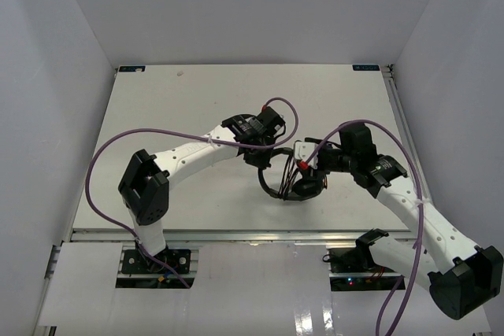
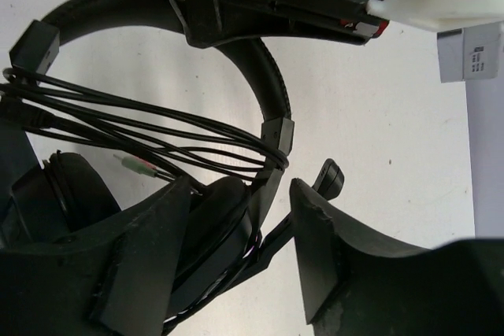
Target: Wrap the headphones
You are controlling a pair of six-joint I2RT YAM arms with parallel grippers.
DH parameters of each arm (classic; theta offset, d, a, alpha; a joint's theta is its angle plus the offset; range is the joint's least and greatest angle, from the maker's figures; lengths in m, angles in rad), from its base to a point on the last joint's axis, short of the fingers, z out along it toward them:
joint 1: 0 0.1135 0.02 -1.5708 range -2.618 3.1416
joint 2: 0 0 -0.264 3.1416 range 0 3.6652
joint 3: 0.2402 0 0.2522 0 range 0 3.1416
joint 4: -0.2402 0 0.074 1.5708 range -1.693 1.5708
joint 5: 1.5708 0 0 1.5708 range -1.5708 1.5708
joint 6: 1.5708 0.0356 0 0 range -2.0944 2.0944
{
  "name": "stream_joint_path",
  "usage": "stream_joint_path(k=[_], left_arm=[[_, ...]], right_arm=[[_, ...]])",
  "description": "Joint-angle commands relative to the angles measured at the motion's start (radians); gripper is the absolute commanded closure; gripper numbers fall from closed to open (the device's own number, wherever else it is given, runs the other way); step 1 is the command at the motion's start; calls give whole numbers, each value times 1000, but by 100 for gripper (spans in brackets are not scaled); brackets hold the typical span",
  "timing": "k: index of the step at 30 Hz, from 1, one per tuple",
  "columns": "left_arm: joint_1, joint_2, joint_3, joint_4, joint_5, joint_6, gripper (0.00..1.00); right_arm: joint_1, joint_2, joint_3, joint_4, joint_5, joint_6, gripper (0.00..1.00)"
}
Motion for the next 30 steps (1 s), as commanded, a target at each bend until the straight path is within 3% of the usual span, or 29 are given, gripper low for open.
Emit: stream_joint_path(k=[1, 6, 11, 14, 25, 30], left_arm=[[4, -21, 34, 26, 10, 1, 100], [24, -19, 9, 46, 24, 1, 100], [80, -24, 11, 55, 55, -8, 100], [153, -25, 15, 50, 76, -2, 100], [414, 92, 17, 127, 22, -8, 100], [489, 155, 24, 210, 12, 4, 94]], right_arm=[[-9, -19, 108, -23, -54, 59, 35], [-29, 5, 261, -144, -68, 53, 29], [-67, -3, 266, -163, -21, 146, 26], [-99, -22, 262, -162, -12, 244, 18], [-176, -206, -1, -86, -50, 420, 7], [-201, -289, -124, -27, -33, 447, 6]])
